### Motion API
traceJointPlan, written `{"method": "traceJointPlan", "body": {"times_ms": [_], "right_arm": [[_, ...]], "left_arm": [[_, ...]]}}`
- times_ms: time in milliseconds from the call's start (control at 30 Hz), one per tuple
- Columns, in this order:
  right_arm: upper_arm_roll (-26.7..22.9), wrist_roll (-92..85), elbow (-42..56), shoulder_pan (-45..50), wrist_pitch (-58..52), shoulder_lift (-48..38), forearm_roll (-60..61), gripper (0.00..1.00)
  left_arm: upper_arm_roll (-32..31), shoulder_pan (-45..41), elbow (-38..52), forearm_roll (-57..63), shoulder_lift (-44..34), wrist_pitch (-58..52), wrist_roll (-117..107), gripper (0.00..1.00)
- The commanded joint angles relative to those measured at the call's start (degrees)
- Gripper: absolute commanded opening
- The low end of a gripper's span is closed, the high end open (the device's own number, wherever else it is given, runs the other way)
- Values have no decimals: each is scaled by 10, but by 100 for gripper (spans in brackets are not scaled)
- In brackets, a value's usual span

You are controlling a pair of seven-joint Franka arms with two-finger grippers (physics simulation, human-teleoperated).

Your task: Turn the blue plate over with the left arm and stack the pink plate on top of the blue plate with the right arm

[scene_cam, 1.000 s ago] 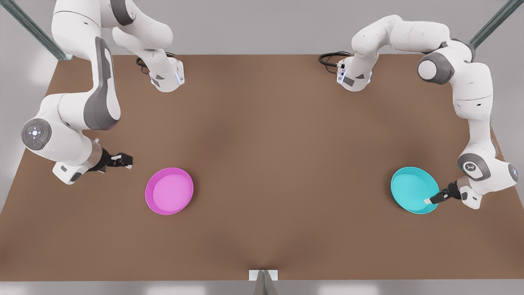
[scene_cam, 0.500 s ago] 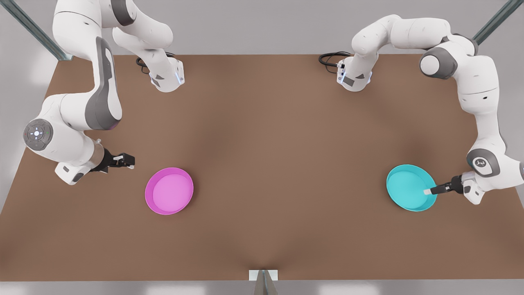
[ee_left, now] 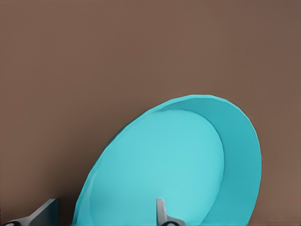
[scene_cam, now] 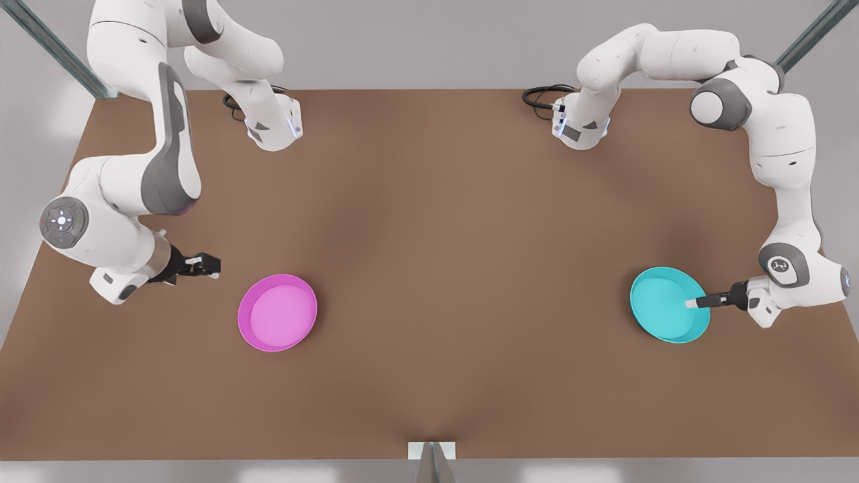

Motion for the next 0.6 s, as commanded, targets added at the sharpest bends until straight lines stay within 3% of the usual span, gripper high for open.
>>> {"method": "traceJointPlan", "body": {"times_ms": [0,167,200,267,333,567], "right_arm": [[0,0,1,0,0,0,0,100],[-1,0,4,-1,-5,-1,-25,100],[-1,0,4,-2,-5,-1,-25,100],[-2,-2,14,-4,-5,-1,-25,100],[-2,-1,14,-4,-5,0,-27,100],[-3,-1,14,-12,-7,-1,-28,100]], "left_arm": [[0,2,0,16,0,0,5,99],[0,4,0,16,0,-9,23,99],[0,4,0,15,-1,-12,23,93],[0,4,0,15,-1,-12,17,66],[0,4,0,15,-1,-12,17,51],[0,4,0,14,1,-11,17,45]]}}
